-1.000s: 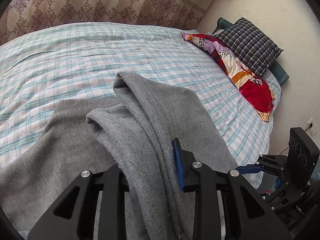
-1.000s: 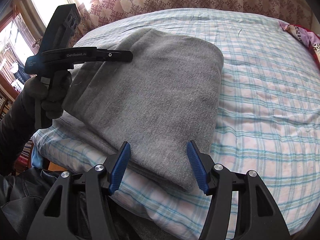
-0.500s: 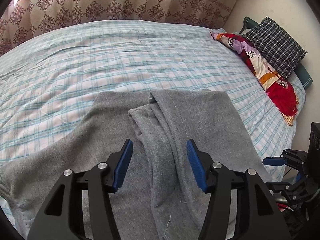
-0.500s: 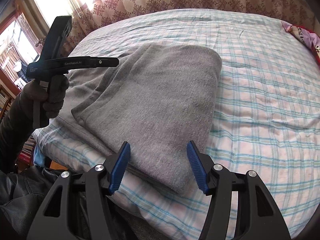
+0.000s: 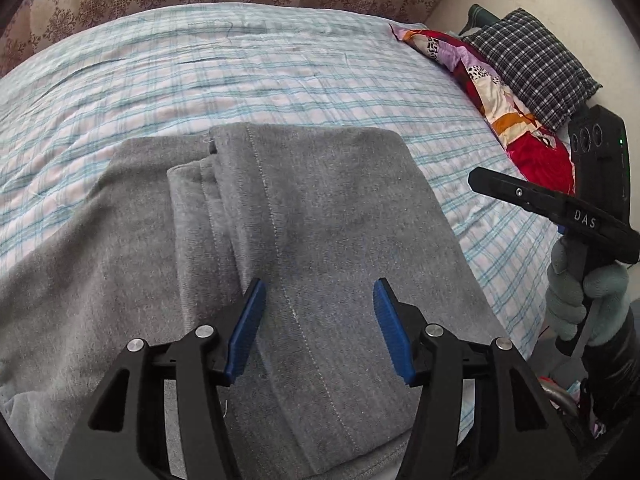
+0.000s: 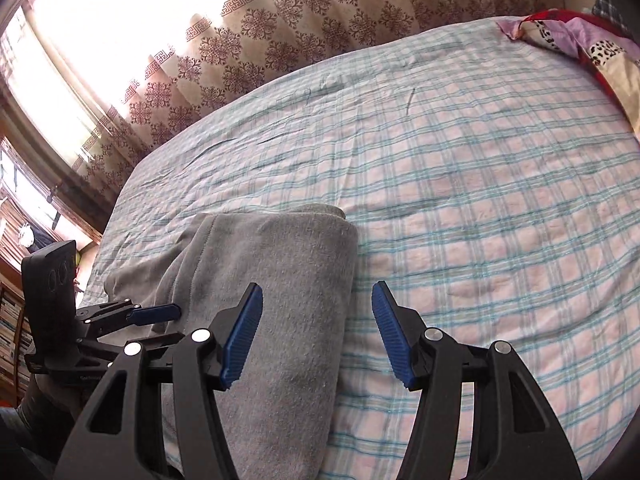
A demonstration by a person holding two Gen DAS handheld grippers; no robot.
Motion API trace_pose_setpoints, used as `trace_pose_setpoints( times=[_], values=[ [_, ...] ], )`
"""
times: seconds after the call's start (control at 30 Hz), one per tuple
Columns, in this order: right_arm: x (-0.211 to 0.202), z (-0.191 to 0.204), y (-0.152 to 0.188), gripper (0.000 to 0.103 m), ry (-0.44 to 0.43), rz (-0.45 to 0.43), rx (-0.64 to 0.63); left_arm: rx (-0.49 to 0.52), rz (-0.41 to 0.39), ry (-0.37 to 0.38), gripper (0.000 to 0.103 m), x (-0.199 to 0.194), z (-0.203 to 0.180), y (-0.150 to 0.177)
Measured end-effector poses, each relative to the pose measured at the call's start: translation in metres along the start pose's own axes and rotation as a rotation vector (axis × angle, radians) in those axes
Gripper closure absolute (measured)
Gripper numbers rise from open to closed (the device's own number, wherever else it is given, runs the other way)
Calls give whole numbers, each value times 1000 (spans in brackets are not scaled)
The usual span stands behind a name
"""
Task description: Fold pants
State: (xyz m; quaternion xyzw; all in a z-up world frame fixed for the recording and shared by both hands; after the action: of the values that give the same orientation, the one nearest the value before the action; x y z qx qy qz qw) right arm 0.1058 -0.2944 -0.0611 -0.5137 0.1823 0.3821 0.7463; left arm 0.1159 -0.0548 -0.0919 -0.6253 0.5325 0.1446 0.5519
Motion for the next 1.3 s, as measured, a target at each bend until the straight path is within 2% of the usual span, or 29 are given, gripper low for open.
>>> trace_pose_setpoints(
  times=[0.07, 0.17, 0.43, 0.7, 0.77, 0.8, 0.83, 0.97, 1.1, 1.17, 1.3],
  values=[
    [6, 5, 4, 46, -10, 13, -15, -48, 1, -4, 45, -2, 11, 0],
    [10, 11, 11, 46, -23, 28, -26, -66, -2, -36, 45, -6, 21, 0],
    [12, 15, 17, 46, -33, 31, -38, -123, 68, 7, 45, 10, 26, 9],
    [14, 15, 21, 46, -32, 30, -33, -127, 97, 72, 45, 23, 8, 7],
    [14, 14, 22, 46, -26, 26, -38, -128, 93, 63, 63, 24, 6, 4],
    [13, 14, 21, 46, -22, 22, -41, -131, 92, 46, 89, 23, 7, 4],
    [13, 14, 21, 46, -18, 19, -43, -143, 88, 37, 93, 21, 9, 3],
    [9, 15, 18, 46, -6, 3, -51, -162, 4, 51, 94, -7, 16, -4],
    [6, 22, 13, 46, 7, -12, -82, -130, -85, 16, 94, -44, 20, -9],
    [7, 30, 12, 46, 2, -15, -101, -110, -84, -15, 94, -49, 25, -6],
    [17, 51, 8, 46, -15, -19, -153, -79, -3, -83, 94, -21, 35, 11]
  ],
)
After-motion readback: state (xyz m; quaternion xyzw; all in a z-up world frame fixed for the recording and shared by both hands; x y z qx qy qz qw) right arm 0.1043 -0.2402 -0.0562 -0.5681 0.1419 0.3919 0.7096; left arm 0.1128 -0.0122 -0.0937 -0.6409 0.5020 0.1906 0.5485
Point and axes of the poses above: each gripper's, at about its wrist camera, not at the fingertips, and x roughly the way its jaws point, z to its left, y to its underside, the point moved 3 cm from there along x, roughly the way its jaws point, and after that the axes turned 6 degrees about -z, right-handed, at the moved point
